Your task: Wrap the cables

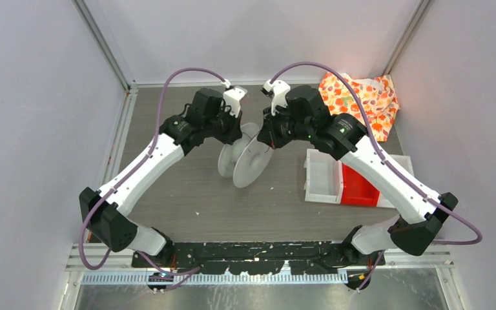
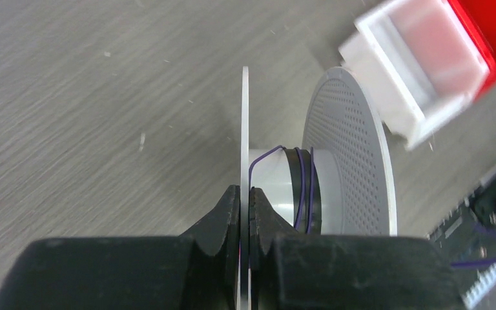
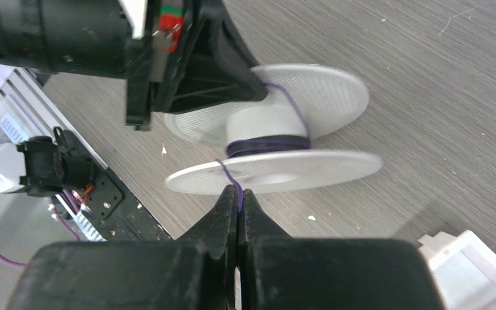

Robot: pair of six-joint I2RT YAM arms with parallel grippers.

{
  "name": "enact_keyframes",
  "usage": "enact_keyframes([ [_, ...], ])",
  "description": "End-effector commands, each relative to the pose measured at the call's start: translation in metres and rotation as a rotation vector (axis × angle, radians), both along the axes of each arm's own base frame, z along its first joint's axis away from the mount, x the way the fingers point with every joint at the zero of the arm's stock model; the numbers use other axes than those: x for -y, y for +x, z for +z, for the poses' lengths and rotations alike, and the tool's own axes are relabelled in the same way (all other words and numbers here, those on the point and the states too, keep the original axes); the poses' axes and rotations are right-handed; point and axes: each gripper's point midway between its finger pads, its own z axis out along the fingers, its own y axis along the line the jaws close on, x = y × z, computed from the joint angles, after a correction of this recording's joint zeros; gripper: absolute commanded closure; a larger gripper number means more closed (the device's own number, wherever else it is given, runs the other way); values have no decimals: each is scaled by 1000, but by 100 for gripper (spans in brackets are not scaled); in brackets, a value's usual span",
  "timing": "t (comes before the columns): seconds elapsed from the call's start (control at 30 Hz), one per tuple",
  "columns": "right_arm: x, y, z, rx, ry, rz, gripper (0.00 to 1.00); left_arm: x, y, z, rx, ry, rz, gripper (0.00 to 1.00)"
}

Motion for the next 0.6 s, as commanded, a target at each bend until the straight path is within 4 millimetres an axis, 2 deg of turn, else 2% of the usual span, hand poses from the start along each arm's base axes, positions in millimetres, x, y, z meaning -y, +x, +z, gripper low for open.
enact_keyframes([
  [0.0, 12, 4, 15, 49, -10, 27, 99, 6, -45, 24, 53, 5, -308, 100],
  [0.13, 25, 9, 7, 85, -52, 38, 99, 3, -71, 32, 74, 11, -434, 99],
  [0.37, 43, 8, -5, 239, -66, 71, 99, 6, -97, 53, 125, -46, -568, 99],
  [0.57, 45, 1, -24, 161, -18, 97, 99, 15, -112, 75, 133, -127, -646, 100],
])
